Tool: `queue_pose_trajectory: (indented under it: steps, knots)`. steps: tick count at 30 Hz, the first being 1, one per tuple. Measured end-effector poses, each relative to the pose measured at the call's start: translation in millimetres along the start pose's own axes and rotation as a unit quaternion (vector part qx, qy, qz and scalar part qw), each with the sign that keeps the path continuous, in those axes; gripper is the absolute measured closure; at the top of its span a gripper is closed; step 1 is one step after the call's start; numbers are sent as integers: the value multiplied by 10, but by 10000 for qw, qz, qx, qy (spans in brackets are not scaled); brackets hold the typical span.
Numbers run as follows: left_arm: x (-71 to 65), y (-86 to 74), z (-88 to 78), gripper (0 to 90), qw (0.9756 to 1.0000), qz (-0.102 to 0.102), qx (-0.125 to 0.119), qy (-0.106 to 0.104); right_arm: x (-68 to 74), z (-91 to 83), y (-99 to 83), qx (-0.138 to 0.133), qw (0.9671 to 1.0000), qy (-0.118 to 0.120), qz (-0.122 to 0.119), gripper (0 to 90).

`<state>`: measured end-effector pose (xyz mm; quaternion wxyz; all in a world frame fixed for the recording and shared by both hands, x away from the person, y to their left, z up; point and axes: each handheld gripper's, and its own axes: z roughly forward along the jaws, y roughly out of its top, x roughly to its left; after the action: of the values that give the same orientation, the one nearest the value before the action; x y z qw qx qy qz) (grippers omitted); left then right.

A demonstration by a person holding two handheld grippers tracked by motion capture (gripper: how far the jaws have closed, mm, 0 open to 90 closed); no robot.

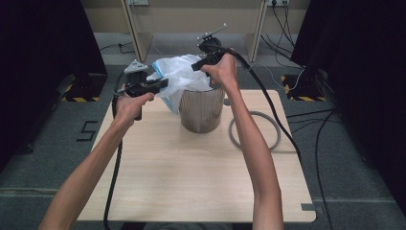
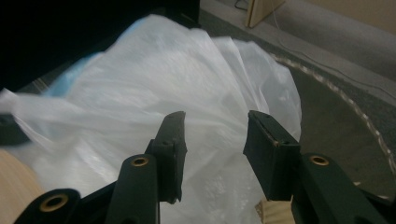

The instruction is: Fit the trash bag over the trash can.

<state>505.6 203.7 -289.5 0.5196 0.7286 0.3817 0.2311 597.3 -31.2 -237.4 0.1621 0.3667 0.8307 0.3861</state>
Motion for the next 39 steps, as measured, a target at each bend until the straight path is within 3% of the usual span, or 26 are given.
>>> queue_pose_trajectory:
  steps: [4,7,10,14,17,19,21,22,26,27,32,37,39]
  knots:
    - [-185,29,53,832,9995,307,70,-72,87,-124,120,-237,9993,281,67,550]
    - [-236,13,85,831,9992,372,97,-94,192,-160,210,-289,9987,419,-7,483]
    - [-238,-2,105,830,9992,358,97,-114,322,-96,279,-201,9983,504,-193,430]
    - [-233,0,96,830,9993,343,70,-141,441,124,350,129,9981,464,-387,411]
    - [-234,-3,89,827,9992,350,49,-175,489,286,356,278,9971,586,-399,514]
    - [-231,-9,89,820,9993,326,29,-192,493,364,333,410,9960,567,-555,675]
    - [-234,-8,79,796,9992,321,20,-217,474,408,316,553,9949,403,-738,829]
    - [-233,-5,71,765,9992,332,19,-237,449,399,319,576,9946,331,-792,890]
    - [-179,6,-4,594,9993,206,-40,-303,295,243,320,419,9970,162,-630,900]
    - [-158,7,-18,521,9994,189,-71,-291,212,164,299,366,9979,52,-538,900]
    - [-15,1,-9,415,9996,55,-127,-261,-192,-173,114,79,9996,-234,-151,900]
    - [-47,-27,122,466,9990,95,-1,-443,-554,-383,-209,-29,9991,-381,158,900]
    - [-101,-25,157,529,9985,268,43,-479,-682,-399,-341,-65,9986,-423,302,900]
